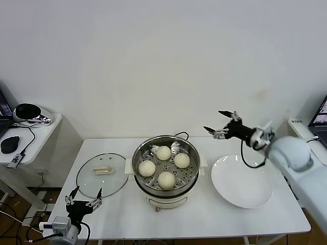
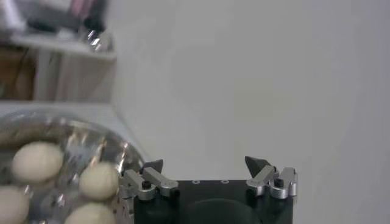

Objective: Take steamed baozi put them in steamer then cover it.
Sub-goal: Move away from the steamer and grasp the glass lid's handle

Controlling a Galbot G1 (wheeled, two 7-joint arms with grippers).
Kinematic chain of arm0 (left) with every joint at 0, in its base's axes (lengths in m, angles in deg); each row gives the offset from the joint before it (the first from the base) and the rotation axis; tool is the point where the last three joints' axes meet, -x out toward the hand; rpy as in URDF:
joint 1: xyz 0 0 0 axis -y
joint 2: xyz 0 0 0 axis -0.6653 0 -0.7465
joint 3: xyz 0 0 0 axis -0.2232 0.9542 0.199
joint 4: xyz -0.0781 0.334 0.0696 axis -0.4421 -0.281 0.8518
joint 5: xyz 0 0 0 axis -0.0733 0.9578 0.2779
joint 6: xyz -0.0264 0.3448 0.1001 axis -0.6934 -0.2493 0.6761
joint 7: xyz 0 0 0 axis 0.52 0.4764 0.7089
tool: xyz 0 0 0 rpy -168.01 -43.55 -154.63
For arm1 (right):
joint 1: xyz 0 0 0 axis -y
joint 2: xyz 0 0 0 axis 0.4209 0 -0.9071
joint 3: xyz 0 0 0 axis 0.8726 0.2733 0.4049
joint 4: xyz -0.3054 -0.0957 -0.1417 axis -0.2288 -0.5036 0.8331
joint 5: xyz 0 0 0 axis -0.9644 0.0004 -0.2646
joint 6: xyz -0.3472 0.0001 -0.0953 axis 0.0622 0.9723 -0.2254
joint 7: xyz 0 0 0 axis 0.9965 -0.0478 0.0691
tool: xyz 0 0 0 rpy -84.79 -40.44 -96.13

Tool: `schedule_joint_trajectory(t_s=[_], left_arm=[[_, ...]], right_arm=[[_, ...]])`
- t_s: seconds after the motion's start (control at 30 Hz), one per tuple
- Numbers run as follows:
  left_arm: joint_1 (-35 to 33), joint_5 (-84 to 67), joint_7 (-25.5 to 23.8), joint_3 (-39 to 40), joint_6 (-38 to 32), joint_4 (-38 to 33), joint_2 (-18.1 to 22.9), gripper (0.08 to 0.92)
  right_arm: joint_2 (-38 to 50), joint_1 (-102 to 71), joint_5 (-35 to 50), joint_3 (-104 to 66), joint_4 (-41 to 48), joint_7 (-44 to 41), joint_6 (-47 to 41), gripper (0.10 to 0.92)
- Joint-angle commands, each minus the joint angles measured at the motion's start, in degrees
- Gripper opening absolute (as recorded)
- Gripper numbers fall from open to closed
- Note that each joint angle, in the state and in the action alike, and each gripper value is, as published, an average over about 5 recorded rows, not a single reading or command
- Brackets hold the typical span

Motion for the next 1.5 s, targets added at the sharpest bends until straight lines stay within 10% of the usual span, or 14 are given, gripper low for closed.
schedule_joint_trajectory(t_s=[0.03,0.37,0.63,1.5], left_arm=[[1.6,3.9,0.3,0.5,-1.9,2.7,-0.6,0.823],[5.4,37.5,9.2,2.9,-18.1,10.1,-4.3,0.823],[6.7,70.7,30.4,11.4,-18.2,19.9,-12.1,0.823],[22.4,74.4,16.2,16.9,-6.6,32.7,-10.5,0.823]], right_arm=[[-18.6,-33.7,0.2,-28.2,-4.5,6.7,8.9,0.823],[-26.0,-41.0,-0.7,-30.2,-4.9,5.2,12.4,0.823],[-25.5,-41.4,-1.0,-29.7,-4.8,5.2,12.2,0.823],[-28.6,-41.8,-3.0,-31.0,-5.6,4.8,12.5,0.823]])
